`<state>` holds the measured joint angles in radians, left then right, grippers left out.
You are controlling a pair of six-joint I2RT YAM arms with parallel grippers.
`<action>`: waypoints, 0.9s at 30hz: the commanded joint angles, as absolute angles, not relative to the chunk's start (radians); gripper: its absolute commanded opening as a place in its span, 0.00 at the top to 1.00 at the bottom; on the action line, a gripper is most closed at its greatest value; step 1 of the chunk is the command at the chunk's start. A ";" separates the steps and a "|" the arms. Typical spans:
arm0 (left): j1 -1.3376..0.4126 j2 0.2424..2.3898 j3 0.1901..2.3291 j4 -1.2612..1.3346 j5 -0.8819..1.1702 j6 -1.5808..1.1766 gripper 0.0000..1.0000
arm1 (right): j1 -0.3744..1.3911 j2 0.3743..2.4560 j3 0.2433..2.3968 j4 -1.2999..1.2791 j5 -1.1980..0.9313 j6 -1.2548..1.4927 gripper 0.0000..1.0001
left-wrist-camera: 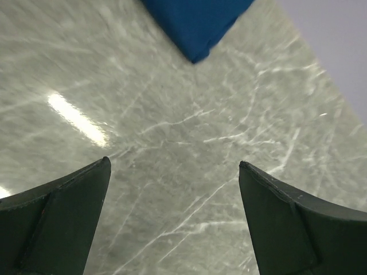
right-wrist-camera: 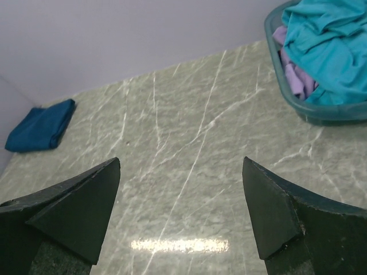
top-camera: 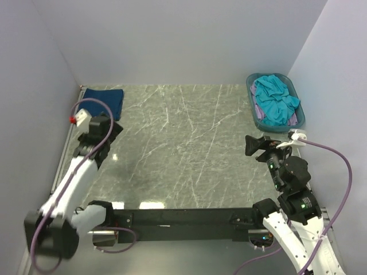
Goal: Fold and stack the t-shirts
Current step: Reset both grippers
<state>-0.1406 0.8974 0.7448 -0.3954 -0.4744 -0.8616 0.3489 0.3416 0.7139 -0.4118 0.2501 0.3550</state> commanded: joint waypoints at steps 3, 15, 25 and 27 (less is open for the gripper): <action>-0.059 1.176 0.860 -0.227 -0.342 -0.962 0.00 | 0.351 0.362 0.689 -0.373 0.187 0.379 0.06; 0.023 1.315 0.965 -0.190 -0.305 -0.974 0.01 | 0.350 0.333 0.681 -0.388 0.199 0.376 0.06; 0.023 1.166 0.881 -0.199 -0.374 -0.937 0.01 | 0.350 0.319 0.703 -0.408 0.232 0.362 0.07; 0.023 1.157 0.873 -0.204 -0.380 -0.931 0.01 | 0.350 0.318 0.703 -0.405 0.232 0.362 0.07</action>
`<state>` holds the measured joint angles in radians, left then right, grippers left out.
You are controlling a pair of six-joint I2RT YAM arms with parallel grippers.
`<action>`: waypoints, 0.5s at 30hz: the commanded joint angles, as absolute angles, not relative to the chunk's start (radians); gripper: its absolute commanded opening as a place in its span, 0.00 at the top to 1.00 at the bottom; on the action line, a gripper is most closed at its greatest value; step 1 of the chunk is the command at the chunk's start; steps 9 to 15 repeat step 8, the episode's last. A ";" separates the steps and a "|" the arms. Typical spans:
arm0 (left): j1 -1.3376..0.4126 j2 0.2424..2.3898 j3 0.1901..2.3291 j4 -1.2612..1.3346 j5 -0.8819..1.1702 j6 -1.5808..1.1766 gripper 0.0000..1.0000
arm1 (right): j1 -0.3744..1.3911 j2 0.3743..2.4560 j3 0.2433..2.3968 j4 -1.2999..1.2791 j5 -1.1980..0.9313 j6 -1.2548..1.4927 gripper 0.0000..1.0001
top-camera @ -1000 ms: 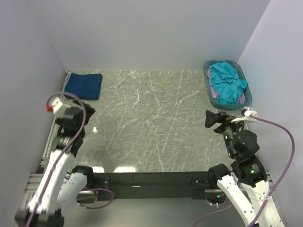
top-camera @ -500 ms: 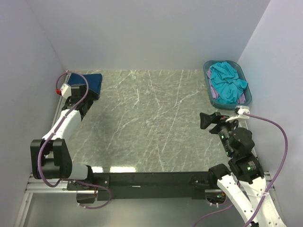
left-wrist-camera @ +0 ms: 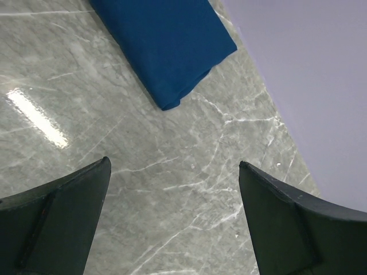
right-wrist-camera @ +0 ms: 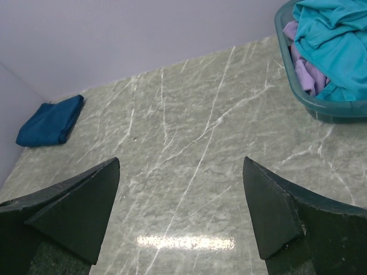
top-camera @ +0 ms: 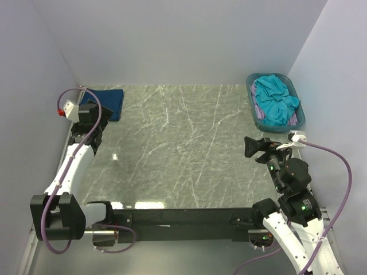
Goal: Fold and stack the t-shirts
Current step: Reset both grippers
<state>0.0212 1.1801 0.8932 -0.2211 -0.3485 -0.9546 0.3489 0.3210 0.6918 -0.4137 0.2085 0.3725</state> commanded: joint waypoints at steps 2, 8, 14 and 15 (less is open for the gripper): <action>0.023 1.154 0.873 -0.209 -0.382 -0.928 0.01 | 0.350 0.314 0.701 -0.403 0.230 0.361 0.07; 0.023 1.150 0.862 -0.210 -0.376 -0.930 0.01 | 0.350 0.311 0.698 -0.400 0.230 0.357 0.06; 0.023 1.150 0.862 -0.210 -0.376 -0.930 0.01 | 0.350 0.311 0.698 -0.400 0.230 0.357 0.06; 0.023 1.150 0.862 -0.210 -0.376 -0.930 0.01 | 0.350 0.311 0.698 -0.400 0.230 0.357 0.06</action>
